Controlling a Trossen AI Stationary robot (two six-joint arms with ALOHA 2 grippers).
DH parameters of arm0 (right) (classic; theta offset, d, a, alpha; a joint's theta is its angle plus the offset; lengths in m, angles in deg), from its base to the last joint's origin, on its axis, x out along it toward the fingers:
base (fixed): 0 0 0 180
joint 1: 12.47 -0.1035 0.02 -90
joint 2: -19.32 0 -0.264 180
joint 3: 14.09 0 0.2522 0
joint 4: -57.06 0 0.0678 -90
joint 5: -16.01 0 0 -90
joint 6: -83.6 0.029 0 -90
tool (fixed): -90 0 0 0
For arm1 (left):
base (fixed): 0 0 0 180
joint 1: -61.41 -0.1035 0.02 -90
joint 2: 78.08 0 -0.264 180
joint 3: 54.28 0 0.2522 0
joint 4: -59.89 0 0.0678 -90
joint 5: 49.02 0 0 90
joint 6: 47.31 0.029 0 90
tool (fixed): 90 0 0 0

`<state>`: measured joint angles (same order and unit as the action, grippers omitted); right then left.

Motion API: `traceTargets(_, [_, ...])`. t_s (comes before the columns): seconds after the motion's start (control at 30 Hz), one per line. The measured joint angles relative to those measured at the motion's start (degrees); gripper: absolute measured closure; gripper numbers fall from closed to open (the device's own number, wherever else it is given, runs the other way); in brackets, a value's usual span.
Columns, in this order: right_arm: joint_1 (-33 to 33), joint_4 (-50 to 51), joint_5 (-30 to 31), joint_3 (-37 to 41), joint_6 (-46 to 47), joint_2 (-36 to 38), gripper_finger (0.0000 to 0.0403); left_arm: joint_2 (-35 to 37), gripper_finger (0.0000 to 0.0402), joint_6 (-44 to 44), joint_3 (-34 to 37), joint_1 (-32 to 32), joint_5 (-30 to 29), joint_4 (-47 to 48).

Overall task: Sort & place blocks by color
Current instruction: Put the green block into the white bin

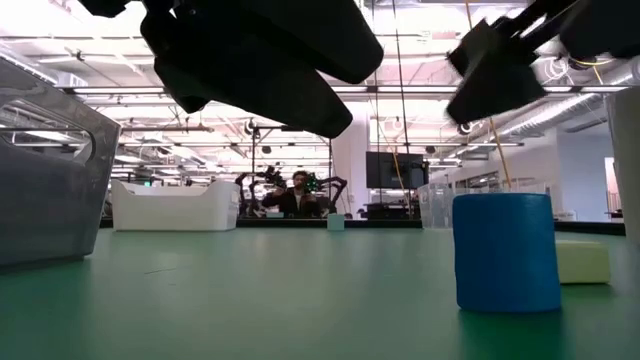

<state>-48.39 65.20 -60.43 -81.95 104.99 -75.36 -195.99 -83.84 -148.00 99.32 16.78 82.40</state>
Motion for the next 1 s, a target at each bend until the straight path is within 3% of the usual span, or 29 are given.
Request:
traceTargets(0.23, [1.77, 0.69, -0.25, 0.0, -0.25, -3.13, 0.011, 0.0, 0.0227, -0.17, 0.0, 0.0, 0.0, 0.03])
traceTargets(0.57, [0.54, 6.92, -6.12, 0.0, -1.12, -4.59, 0.011, 0.0, 0.0227, -0.5, 0.0, 0.0, 0.02, 0.02])
traceTargets(1.0, [0.46, 1.82, -5.91, -0.02, -2.36, -6.49, 0.0128, 0.0, 0.0227, -0.42, 0.0, -0.27, 0.03, 0.04])
